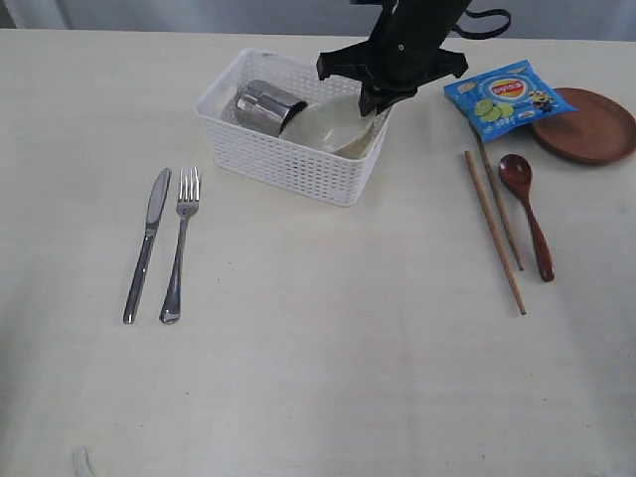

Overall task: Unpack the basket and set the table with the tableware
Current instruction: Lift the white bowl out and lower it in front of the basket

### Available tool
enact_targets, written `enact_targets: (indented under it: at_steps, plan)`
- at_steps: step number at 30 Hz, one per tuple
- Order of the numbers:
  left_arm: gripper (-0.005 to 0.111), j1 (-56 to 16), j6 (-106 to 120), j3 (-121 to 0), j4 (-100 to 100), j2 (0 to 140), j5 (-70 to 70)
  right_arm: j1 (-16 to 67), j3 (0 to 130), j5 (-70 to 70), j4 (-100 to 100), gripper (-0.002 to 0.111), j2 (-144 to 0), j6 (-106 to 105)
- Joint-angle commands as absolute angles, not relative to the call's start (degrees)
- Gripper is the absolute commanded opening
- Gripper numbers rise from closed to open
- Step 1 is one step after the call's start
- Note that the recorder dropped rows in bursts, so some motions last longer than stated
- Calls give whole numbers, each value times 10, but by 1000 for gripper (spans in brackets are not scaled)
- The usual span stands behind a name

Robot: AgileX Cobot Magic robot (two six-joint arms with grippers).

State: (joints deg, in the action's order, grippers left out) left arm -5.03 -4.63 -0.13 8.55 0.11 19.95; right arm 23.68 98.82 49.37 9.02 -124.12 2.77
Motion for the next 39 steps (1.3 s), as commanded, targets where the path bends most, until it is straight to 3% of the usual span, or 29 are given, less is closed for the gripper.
enact_targets:
  at_steps: [1,9,14,24,29,39]
  plan:
    - [0,-54,-48,0,88,0,199,234,992,496,89,0,-1201,8]
    - [0,-54,-48,0,88,0,199,234,1032,579,76,-1,-1051,-15]
    - [0,-54,-48,0,88,0,199,237,1002,623,170,-1,-986,-89]
    - [0,-54,-48,0,88,0,199,304,701,457,283,-1,-882,-199]
    - [0,-54,-48,0,88,0,199,341,591,378,315,-1,-900,-245]
    - [0,-54,-48,0,88,0,199,323,586,363,425,-1,-994,-334]
